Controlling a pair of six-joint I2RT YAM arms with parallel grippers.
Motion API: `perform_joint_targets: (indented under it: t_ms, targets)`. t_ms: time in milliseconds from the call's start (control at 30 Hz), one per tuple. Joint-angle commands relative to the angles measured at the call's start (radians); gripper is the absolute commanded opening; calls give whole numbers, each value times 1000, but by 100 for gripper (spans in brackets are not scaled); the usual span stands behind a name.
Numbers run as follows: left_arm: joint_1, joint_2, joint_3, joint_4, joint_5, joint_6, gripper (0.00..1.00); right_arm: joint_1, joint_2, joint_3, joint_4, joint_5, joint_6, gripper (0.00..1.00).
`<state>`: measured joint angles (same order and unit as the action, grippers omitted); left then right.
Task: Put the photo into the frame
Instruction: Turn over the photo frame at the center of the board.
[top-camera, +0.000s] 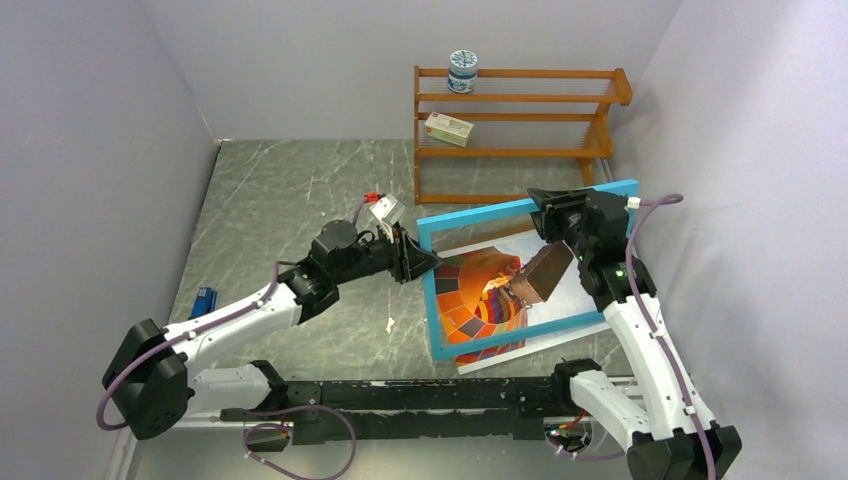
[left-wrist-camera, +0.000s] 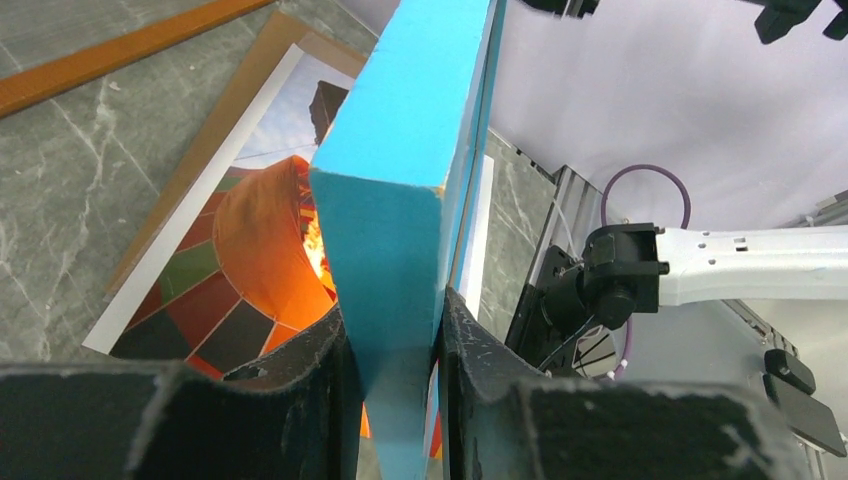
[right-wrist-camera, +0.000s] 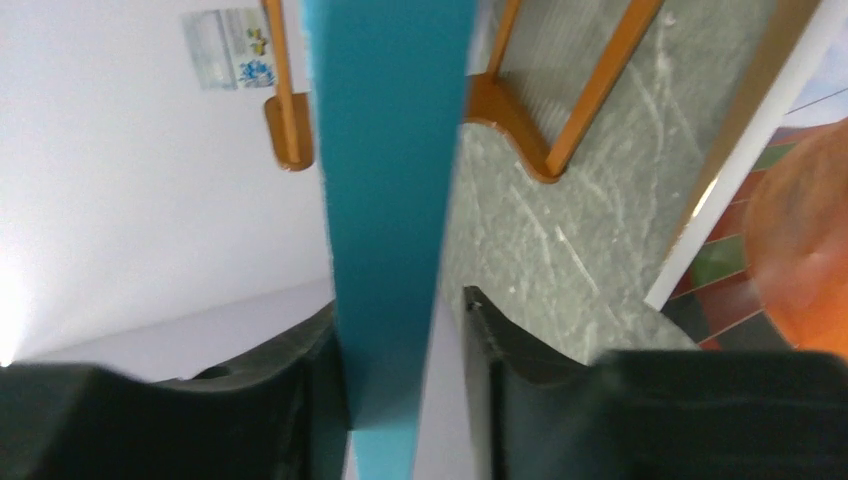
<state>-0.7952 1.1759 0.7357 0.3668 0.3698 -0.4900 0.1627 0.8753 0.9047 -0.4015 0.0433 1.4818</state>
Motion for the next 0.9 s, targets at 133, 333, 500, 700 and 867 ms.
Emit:
perform_joint_targets:
  t_ms: [133, 333, 500, 700, 867]
  targets:
    - [-2, -53, 132, -178, -12, 13, 37, 2, -35, 95, 48, 41, -83, 22]
    - [-2, -205, 156, -330, -44, -3, 94, 2, -83, 147, 94, 57, -142, 17]
    - [-1, -326, 230, -483, -107, 13, 94, 3, -36, 252, 117, -29, -216, 16]
    - [-2, -292, 450, -802, -459, -14, 94, 31, 136, 454, 131, -277, -320, 16]
    - [63, -136, 590, -1017, -616, -76, 94, 225, 215, 568, 113, -288, -422, 16]
